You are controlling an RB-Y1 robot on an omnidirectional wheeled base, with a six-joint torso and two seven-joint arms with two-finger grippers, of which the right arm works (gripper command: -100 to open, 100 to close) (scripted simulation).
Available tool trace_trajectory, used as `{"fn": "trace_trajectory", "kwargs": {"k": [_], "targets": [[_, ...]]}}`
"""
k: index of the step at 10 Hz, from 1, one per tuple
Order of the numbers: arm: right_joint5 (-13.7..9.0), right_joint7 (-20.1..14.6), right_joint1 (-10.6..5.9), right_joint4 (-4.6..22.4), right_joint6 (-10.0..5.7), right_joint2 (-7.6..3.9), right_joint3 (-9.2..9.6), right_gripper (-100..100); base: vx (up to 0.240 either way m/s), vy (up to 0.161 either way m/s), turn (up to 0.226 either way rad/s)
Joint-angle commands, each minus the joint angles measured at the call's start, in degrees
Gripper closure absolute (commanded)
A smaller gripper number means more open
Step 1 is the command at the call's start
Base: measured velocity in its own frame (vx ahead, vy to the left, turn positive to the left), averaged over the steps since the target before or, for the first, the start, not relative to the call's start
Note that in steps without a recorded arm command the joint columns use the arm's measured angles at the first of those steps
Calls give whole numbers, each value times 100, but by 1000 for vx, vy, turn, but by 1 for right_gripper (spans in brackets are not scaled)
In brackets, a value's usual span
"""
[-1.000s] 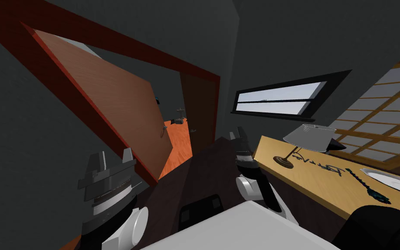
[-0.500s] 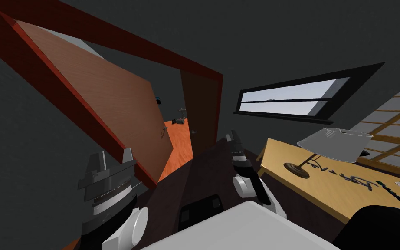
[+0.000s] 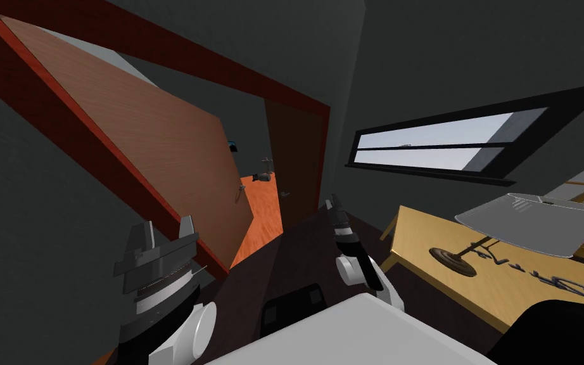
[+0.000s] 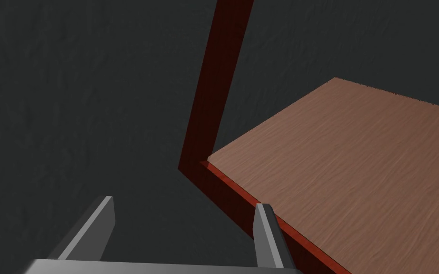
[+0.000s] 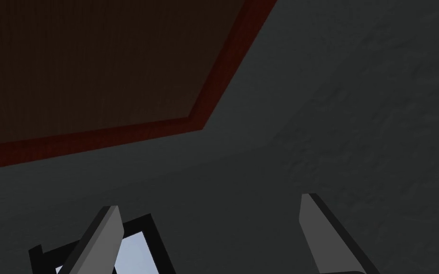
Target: Push the door open
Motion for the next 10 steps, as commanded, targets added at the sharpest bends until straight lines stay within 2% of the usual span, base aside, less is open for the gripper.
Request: {"fn": "trace_trajectory", "kwargs": {"k": [1,5,6,10], "targets": [[1,-37,-97,286,-86,-44,3,-100,99,-17,54],[24,-109,-358,978,-235,-111,51,-100,99,-29,55],[24,-109,-358,1026,-235,-111,51,-100,67,-17,20],[50,-187,-645,1786,-399,-159,103,-100,78,-19,59]]}}
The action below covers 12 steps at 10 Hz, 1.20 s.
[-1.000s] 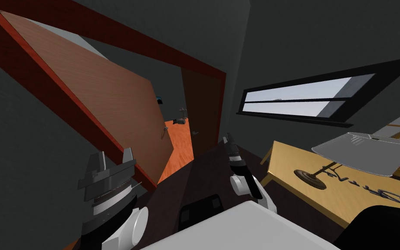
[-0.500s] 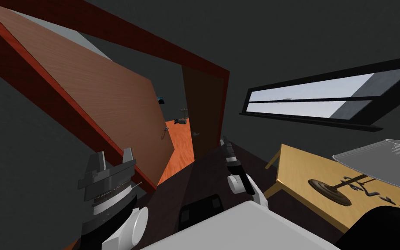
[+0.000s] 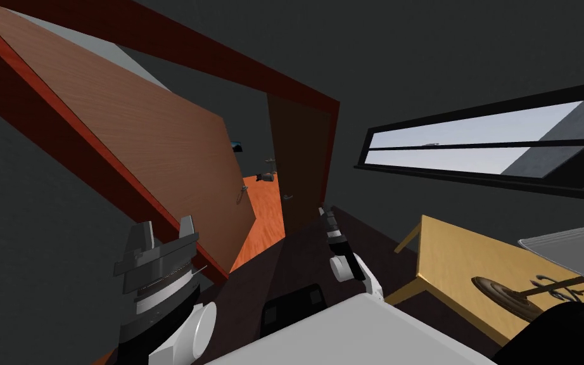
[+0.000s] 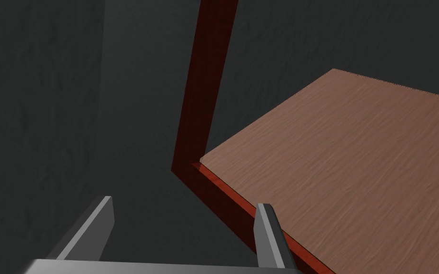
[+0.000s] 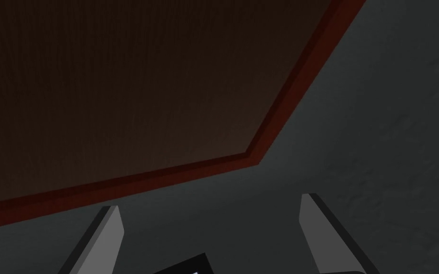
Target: Push the door open
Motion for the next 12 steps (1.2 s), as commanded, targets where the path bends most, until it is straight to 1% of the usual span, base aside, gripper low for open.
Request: {"fn": "trace_trajectory", "kwargs": {"k": [1,3,4,7,8,9,10,11,12], "targets": [[33,-7,-107,286,-26,28,57,-100,97,-45,61],[47,-48,-258,674,-112,12,85,-100,100,-44,63],[47,-48,-258,736,-112,12,85,-100,67,-15,26],[67,-111,-489,1313,-244,5,127,-100,66,-23,62],[67,-111,-489,1382,-244,5,127,-100,72,-23,17],[74,-132,-566,1598,-288,5,141,-100,53,-21,34],[81,-154,-643,1733,-332,8,155,-100,68,-29,61],[81,-154,-643,1813,-332,8,155,-100,64,-20,31],[88,-175,-720,2021,-376,12,169,-100,57,-29,39]]}}
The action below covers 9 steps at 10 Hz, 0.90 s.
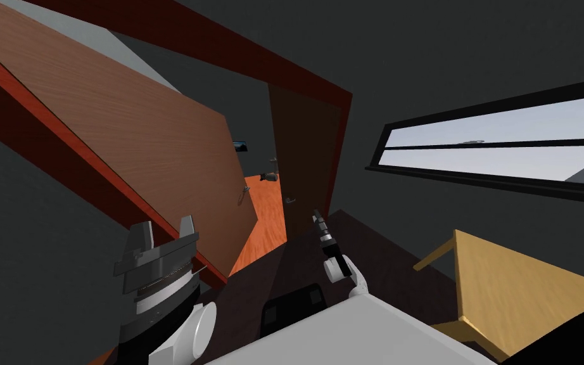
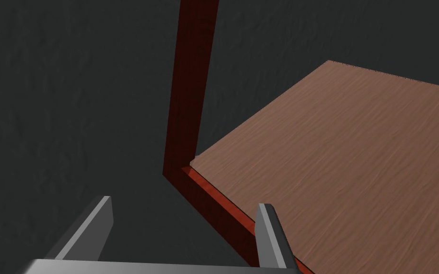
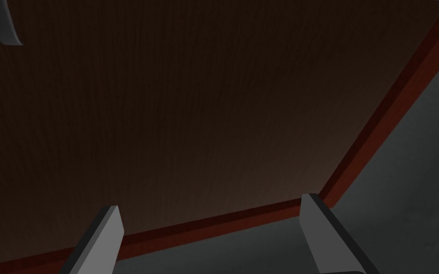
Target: Push the door open
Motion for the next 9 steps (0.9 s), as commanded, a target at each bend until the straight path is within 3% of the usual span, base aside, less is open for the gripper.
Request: {"fn": "trace_trajectory", "kwargs": {"k": [1,4,5,6,7,9], "targets": [[20,-16,-98,286,-77,27,35,-100,74,-31,63],[40,-78,-323,924,-206,53,76,-100,96,-38,68],[40,-78,-323,959,-206,53,76,-100,65,-27,25],[47,-99,-398,1168,-249,63,90,-100,59,-20,42],[47,-99,-398,1168,-249,63,90,-100,43,-19,22],[59,-138,-540,1565,-330,90,116,-100,59,-29,51]]}}
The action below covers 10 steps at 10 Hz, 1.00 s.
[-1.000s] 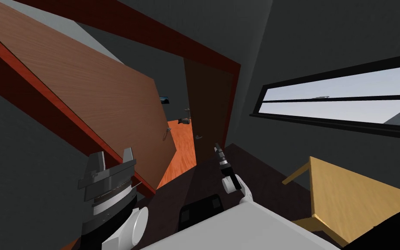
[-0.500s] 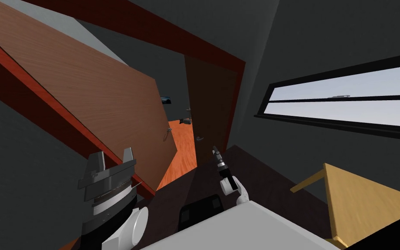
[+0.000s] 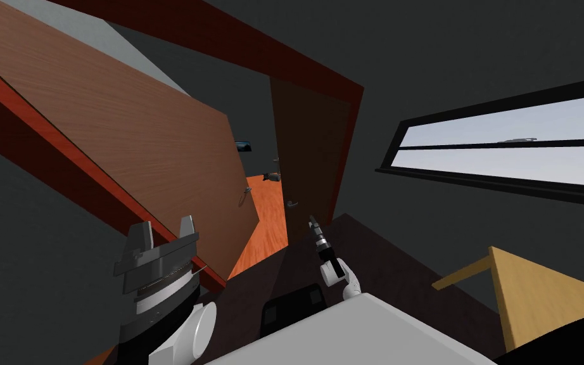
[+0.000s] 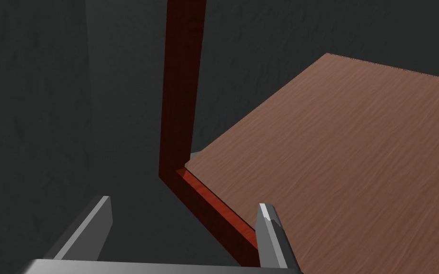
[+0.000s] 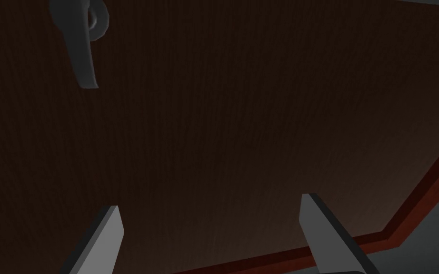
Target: Push the door open
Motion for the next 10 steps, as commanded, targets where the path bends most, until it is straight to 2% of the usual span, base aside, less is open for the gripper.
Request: {"fn": "trace_trajectory", "kwargs": {"k": [1,2,3,10], "targets": [[14,-28,-95,276,-43,32,27,-100,81,-38,74],[20,-47,-165,414,-83,47,40,-100,90,-43,61],[20,-47,-165,473,-83,47,40,-100,68,-32,14],[58,-162,-585,1645,-322,183,116,-100,84,-35,50]]}}
